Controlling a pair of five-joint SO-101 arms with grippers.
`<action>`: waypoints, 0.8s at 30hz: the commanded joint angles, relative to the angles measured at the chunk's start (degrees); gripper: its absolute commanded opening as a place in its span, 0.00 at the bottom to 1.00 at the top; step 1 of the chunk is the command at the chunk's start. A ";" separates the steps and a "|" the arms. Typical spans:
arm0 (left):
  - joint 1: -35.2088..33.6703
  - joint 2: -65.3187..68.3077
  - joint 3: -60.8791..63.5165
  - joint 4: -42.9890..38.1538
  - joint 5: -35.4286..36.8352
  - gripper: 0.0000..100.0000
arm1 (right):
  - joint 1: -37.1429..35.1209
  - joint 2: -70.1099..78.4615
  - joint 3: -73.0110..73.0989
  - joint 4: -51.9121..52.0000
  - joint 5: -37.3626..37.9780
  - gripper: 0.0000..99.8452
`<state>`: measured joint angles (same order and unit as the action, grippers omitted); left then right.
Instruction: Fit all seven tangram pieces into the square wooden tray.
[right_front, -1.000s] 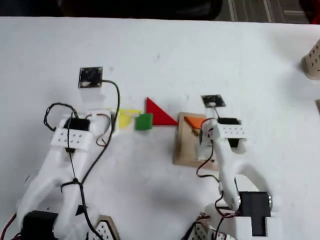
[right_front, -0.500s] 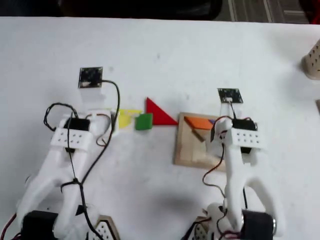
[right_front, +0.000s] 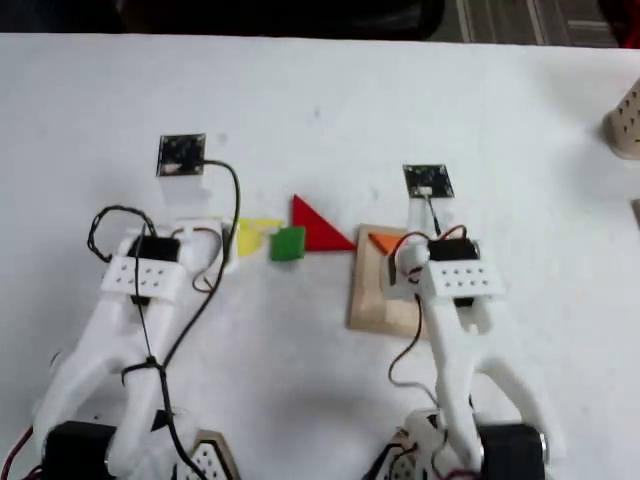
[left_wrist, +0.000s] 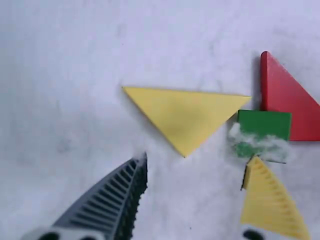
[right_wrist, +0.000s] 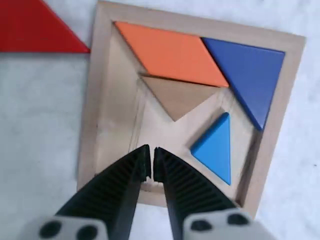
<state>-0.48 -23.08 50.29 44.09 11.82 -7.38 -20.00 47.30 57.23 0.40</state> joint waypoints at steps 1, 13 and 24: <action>-0.31 -2.33 -0.09 -1.58 0.26 0.32 | 2.15 4.53 -2.29 -5.23 -0.62 0.02; -0.22 -2.33 0.44 -2.73 0.26 0.32 | 9.98 7.34 -2.11 -6.37 0.00 0.02; -0.22 -2.33 0.70 -2.81 0.26 0.32 | 12.53 7.34 -1.93 -6.02 0.00 0.02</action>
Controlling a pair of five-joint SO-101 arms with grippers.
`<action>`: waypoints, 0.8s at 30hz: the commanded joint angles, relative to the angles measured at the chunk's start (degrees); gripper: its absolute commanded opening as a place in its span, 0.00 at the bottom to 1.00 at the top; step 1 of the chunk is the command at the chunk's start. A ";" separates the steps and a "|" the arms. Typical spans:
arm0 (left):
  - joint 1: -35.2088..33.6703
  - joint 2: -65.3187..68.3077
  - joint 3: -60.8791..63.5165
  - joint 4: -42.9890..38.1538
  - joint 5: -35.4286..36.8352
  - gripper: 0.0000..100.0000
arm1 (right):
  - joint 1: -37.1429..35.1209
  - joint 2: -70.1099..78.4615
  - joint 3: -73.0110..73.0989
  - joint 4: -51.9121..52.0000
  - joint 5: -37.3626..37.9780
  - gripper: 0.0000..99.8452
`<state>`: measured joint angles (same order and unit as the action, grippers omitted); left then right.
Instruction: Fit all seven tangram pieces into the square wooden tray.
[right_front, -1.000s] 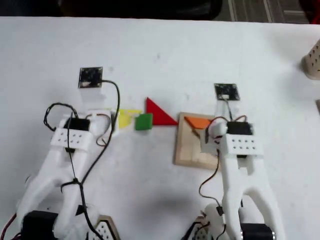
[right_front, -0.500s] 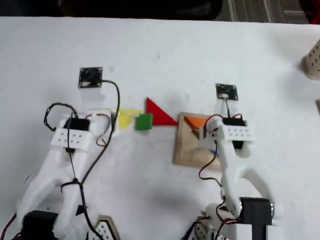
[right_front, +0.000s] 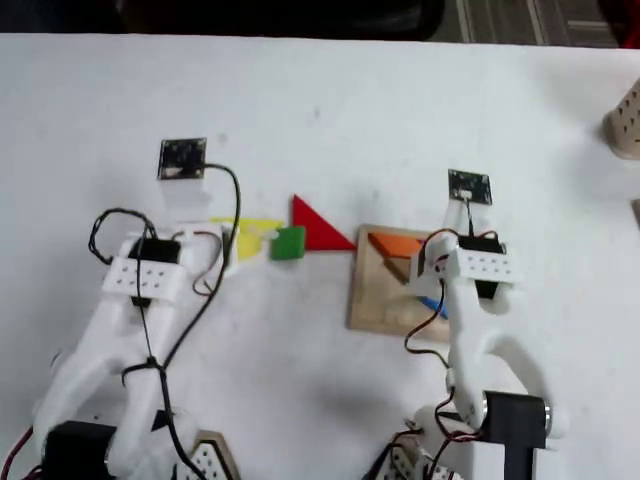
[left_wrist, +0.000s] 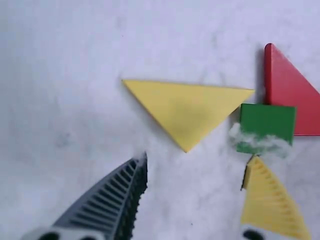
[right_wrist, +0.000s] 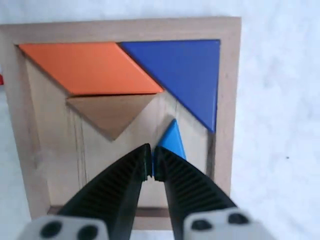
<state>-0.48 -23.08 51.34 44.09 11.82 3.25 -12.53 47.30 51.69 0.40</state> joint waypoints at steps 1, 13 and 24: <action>-0.22 -2.33 -0.35 -2.81 0.26 0.32 | 2.68 -0.13 -1.93 -0.48 0.00 0.02; -0.31 -2.33 -0.26 -3.87 0.26 0.32 | 4.18 -0.57 -11.08 6.02 -0.53 0.02; -0.48 -2.33 -0.26 -3.87 0.26 0.32 | -0.66 3.30 -8.79 -0.92 -2.37 0.02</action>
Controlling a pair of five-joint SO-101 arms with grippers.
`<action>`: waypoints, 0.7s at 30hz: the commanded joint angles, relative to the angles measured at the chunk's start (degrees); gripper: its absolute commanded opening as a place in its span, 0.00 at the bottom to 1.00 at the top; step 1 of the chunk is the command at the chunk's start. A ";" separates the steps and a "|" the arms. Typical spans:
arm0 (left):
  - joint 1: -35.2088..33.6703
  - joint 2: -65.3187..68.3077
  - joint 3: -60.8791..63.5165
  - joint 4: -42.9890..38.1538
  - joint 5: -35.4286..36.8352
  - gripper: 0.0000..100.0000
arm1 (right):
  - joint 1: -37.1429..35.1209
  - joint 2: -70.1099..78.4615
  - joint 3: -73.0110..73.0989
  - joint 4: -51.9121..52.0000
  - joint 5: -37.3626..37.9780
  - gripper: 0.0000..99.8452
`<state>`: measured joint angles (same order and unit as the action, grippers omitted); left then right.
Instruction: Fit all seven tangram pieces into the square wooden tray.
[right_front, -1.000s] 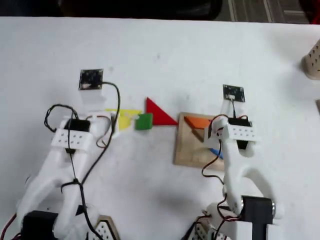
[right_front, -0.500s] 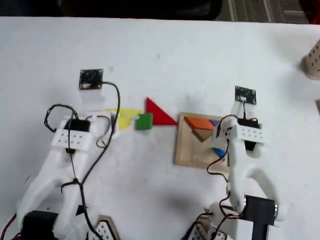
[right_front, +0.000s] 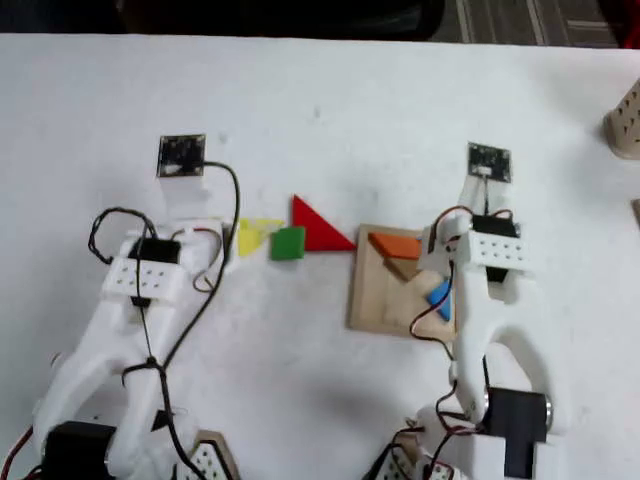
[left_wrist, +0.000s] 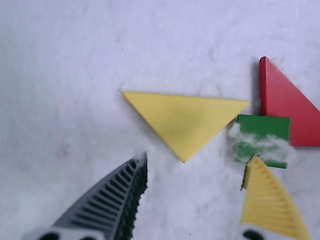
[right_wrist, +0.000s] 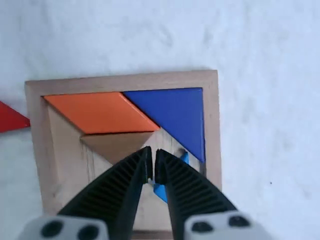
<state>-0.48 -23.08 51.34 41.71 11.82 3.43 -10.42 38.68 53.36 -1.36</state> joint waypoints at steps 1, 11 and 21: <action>-0.48 -2.33 -0.26 -1.49 0.26 0.32 | -0.66 2.33 -0.26 -2.95 -0.53 0.02; -0.48 -2.33 -0.26 -1.49 0.26 0.32 | 1.80 7.43 -0.79 -3.30 -0.26 0.02; -0.31 -2.33 -0.26 -1.58 0.26 0.32 | 3.82 7.34 -0.97 1.27 3.60 0.02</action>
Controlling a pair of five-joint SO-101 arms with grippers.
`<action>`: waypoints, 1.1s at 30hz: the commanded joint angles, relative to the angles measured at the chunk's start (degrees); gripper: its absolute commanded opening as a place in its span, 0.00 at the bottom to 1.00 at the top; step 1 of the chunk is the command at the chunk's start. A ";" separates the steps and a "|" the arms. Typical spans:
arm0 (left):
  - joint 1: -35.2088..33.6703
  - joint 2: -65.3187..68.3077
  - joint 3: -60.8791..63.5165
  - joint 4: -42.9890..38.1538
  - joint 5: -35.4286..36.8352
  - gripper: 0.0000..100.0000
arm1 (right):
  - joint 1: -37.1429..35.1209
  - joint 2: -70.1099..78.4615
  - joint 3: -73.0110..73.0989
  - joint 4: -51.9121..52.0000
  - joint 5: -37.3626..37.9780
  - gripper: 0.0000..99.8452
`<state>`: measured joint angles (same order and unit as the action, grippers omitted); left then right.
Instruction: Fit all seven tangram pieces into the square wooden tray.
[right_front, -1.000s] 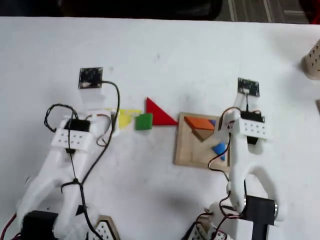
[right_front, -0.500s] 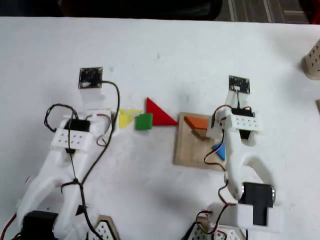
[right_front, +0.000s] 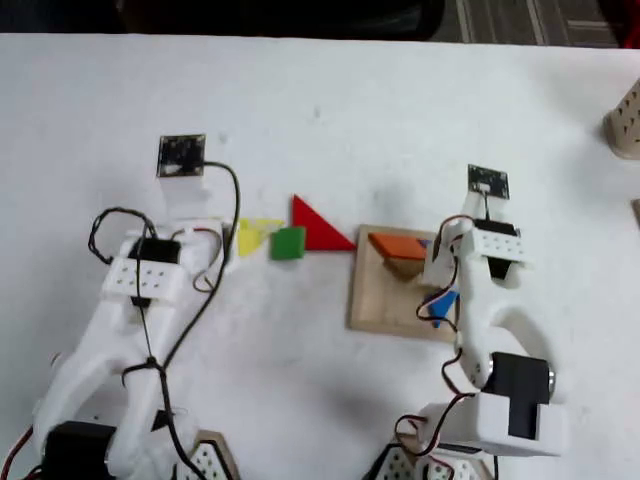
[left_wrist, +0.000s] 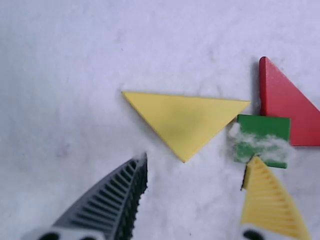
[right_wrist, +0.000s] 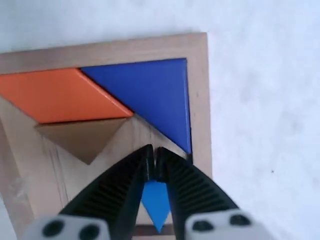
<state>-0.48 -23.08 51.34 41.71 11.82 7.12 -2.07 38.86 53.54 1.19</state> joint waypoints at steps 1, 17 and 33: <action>-0.31 -2.33 -0.26 -1.58 0.26 0.32 | 0.04 -1.10 -1.49 1.19 1.05 0.02; -0.48 -2.24 -0.26 -1.58 0.26 0.32 | -13.76 -12.53 -2.29 15.08 1.05 0.02; -0.48 -2.24 -0.18 -1.58 0.26 0.32 | 0.48 -12.53 9.49 5.85 8.09 0.02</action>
<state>-0.48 -23.08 51.34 41.71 11.82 4.40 -12.35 48.70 60.13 7.08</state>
